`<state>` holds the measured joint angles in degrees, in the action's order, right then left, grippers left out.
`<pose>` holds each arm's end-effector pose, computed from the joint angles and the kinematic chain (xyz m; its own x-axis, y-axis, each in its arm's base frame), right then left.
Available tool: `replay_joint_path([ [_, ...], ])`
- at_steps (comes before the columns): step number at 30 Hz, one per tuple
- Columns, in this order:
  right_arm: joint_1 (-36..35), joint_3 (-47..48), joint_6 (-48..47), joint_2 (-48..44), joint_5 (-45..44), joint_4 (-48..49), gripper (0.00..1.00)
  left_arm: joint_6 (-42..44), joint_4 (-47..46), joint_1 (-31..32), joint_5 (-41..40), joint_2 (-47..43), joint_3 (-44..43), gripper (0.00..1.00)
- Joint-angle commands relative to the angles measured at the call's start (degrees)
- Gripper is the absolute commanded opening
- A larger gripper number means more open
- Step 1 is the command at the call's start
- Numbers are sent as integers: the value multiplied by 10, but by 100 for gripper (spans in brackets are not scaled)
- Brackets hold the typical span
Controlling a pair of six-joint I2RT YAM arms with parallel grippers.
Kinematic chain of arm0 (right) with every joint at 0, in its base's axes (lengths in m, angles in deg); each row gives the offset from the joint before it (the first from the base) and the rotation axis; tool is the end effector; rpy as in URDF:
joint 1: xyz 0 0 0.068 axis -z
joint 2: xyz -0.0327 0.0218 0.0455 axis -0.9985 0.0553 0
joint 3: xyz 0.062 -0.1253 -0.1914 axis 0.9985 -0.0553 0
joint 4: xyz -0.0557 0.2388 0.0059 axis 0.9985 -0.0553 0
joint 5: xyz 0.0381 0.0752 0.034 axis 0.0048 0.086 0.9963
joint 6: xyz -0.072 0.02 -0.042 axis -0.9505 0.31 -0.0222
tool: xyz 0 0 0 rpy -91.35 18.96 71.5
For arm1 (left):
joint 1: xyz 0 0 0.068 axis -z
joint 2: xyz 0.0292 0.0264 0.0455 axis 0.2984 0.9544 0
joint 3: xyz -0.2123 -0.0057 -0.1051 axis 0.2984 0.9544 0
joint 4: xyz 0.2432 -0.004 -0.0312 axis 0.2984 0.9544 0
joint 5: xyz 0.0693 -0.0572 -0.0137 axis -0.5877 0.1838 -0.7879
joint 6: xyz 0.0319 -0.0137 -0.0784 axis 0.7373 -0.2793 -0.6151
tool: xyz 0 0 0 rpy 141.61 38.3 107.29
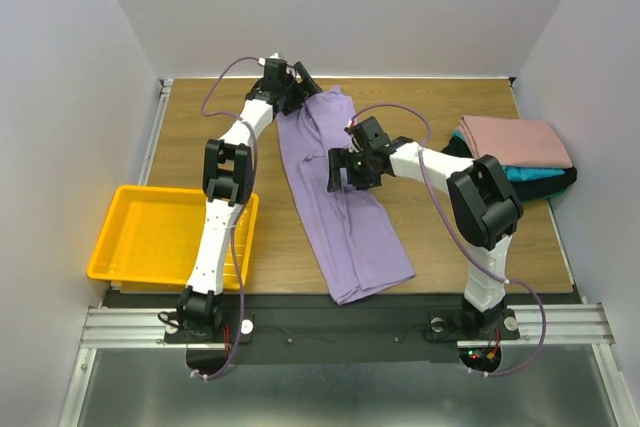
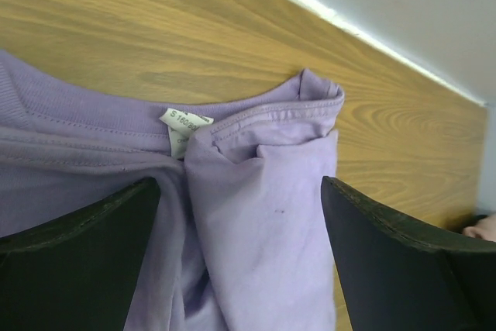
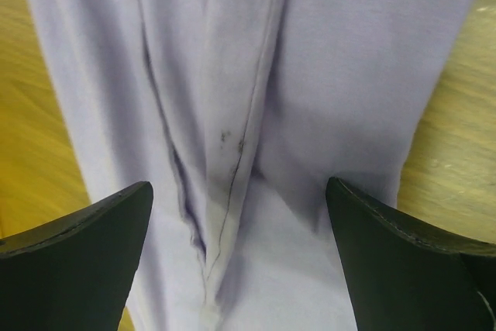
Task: Fold and stack the t-shirts
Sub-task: Fold the tshirt
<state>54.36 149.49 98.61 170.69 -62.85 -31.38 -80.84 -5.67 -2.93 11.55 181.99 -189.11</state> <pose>0.3374 0.2335 0.1178 -0.8966 -0.1215 -0.4259 -0.2962 0.8795 0.3726 0.5697 -0.1659 0.1467 -0.6106 -0.4940 -0.6190 0.0785 0.7400 -0.6680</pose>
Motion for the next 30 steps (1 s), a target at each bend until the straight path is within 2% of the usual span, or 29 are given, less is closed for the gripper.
replay_joint_path([
  [1,-5,-38,43,9,71,-30,100,-79,-37,3,24,37,-19,99],
  [3,-5,-40,57,7,87,-29,100,-133,-87,-1,17,55,-32,99],
  [8,-5,-50,106,2,100,-12,100,-203,-164,-1,-8,85,-51,99],
  [14,-3,6,139,20,-103,-10,100,-236,-199,-2,-89,101,-67,99],
  [17,5,50,138,53,-143,-11,100,-237,-207,-4,-101,100,-67,99],
  [24,18,107,137,96,-156,-11,100,-250,-228,-14,-156,96,-71,99],
  [30,19,140,72,68,-99,-11,100,-225,-267,-22,-119,64,-79,99],
])
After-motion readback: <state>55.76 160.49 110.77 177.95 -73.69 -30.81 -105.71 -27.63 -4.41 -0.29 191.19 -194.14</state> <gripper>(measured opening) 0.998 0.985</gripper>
